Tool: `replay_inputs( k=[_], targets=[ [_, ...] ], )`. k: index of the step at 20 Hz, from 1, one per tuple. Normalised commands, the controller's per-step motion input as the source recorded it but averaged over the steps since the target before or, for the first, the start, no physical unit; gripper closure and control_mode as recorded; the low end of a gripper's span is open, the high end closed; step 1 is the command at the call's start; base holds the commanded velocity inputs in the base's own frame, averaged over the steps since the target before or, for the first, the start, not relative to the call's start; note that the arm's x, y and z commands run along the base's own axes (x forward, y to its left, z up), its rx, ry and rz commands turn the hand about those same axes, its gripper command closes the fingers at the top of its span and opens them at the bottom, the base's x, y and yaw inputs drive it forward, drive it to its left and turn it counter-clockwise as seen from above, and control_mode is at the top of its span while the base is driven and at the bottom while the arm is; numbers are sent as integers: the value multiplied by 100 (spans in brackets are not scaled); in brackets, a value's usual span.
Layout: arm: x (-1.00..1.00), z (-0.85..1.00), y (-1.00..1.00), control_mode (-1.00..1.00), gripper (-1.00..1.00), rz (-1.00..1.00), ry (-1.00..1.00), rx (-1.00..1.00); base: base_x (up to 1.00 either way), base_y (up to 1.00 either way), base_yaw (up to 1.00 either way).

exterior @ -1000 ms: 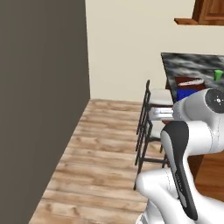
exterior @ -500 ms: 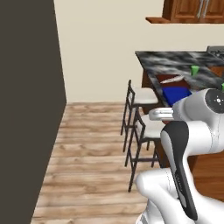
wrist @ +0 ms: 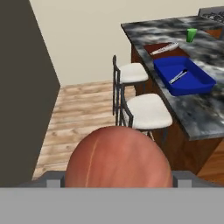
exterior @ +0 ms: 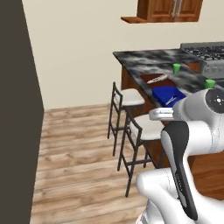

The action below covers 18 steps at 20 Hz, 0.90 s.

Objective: Gather the onion and eggplant from the fridge and place them on a tray on the dining counter. Then gather the fish and chicken drumstick from the fridge and place them on the other tray.

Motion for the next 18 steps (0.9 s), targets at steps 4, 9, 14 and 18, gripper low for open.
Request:
replay_inputs(
  k=[4, 9, 14, 18],
  targets=[
    [0, 0, 0, 100, 100, 0, 0, 0, 38, 49, -36],
    [0, 0, 0, 100, 100, 0, 0, 0, 37, 50, -35],
    [0, 0, 0, 100, 100, 0, 0, 0, 35, 54, -33],
    [0, 0, 0, 100, 100, 0, 0, 0, 47, 64, -30]
  ],
)
